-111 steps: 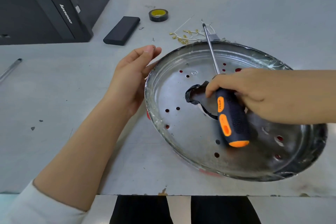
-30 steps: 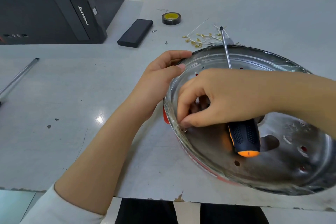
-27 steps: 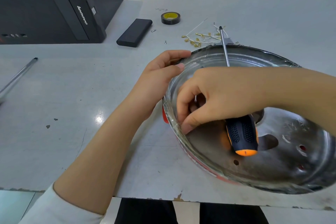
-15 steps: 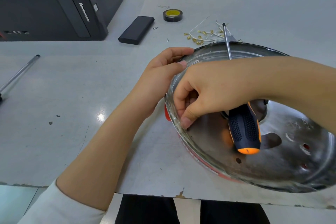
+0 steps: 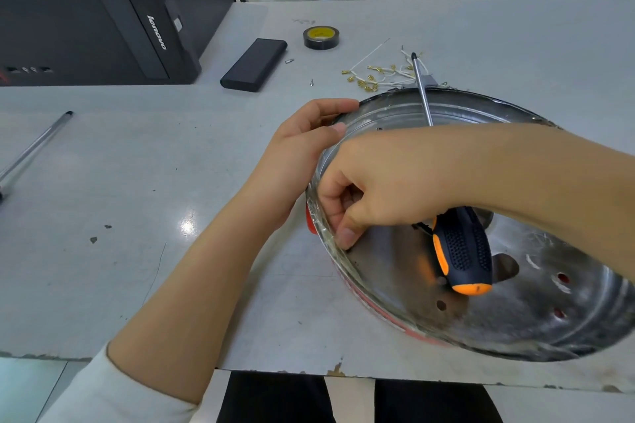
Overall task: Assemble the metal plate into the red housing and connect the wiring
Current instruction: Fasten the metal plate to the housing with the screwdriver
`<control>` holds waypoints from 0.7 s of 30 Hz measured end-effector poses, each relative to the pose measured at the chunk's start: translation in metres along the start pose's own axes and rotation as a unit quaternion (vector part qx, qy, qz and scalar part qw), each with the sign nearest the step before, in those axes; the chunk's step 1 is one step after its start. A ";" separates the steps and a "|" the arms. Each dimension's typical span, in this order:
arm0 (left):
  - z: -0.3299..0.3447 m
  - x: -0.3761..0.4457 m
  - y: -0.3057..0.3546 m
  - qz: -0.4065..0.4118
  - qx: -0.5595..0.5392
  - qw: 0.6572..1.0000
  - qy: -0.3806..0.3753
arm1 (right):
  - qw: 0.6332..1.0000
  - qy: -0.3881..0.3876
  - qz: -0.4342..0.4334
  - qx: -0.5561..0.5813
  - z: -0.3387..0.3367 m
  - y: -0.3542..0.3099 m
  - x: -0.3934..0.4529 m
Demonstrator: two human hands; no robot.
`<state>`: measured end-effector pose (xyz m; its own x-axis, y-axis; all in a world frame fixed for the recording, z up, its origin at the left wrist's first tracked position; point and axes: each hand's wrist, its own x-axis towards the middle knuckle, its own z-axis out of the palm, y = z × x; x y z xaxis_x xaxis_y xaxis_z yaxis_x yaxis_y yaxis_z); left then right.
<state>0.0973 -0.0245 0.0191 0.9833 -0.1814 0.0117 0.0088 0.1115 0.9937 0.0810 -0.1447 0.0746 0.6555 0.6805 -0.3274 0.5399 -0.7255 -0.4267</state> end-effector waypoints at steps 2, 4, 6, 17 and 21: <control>0.000 0.000 0.000 0.001 0.002 1.000 0.000 | 1.000 0.003 -0.003 0.012 0.000 0.000 -0.002; 0.001 0.000 0.000 0.003 0.006 1.000 0.001 | 0.999 0.004 -0.007 0.037 -0.003 0.002 -0.005; 0.000 0.000 0.000 0.004 0.007 1.000 0.002 | 0.999 0.003 -0.015 0.052 -0.006 0.004 -0.007; -0.002 0.003 0.001 0.005 0.021 1.000 -0.009 | 0.997 0.028 -0.041 0.054 -0.012 0.010 -0.021; -0.003 0.005 0.001 0.020 0.050 0.998 -0.020 | 0.995 0.091 -0.042 0.007 -0.020 0.018 -0.046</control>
<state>0.1025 -0.0222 0.0196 0.9745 -0.2177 0.0544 -0.0510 0.0212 0.9985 0.0710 -0.1913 0.0987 0.6937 0.7079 -0.1329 0.5906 -0.6646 -0.4576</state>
